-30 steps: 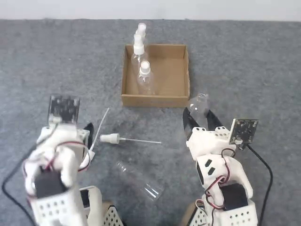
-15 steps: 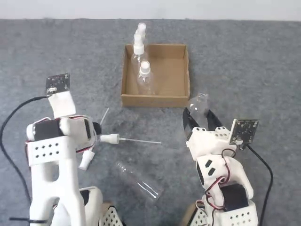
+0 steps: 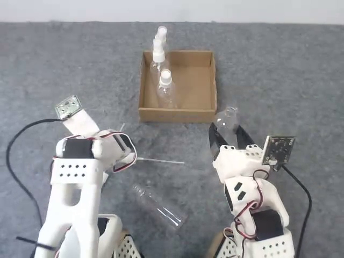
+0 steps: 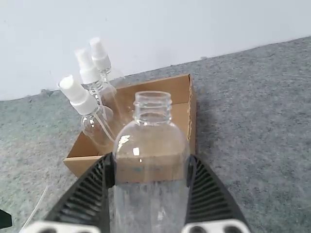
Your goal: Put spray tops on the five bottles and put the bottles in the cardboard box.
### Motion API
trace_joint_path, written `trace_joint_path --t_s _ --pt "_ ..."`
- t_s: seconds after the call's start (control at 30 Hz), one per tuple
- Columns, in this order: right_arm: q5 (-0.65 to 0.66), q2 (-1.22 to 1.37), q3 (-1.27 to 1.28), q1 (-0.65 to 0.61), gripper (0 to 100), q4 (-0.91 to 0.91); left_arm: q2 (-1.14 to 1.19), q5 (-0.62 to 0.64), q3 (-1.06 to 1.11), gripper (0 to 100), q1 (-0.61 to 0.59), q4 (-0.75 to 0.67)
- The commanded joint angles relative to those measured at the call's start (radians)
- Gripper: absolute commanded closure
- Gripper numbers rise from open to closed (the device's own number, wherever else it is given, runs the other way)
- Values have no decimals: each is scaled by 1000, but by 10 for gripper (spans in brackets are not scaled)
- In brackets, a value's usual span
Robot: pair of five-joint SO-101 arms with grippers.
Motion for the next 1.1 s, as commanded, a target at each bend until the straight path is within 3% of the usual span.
trace_joint_path --t_s 0.0,0.2,0.4,0.73,1.07 --pt "-3 10 -9 12 991 -24 5 18 -8 757 3 -26" --pt "-2 10 -9 12 991 -22 34 18 -15 757 3 -26" --pt "-2 10 -8 12 991 -21 258 55 -71 760 2 -78" --pt "-2 10 -8 12 991 -18 431 196 -102 761 2 -250" --pt "-2 10 -8 12 991 -18 546 265 -107 761 3 -302"
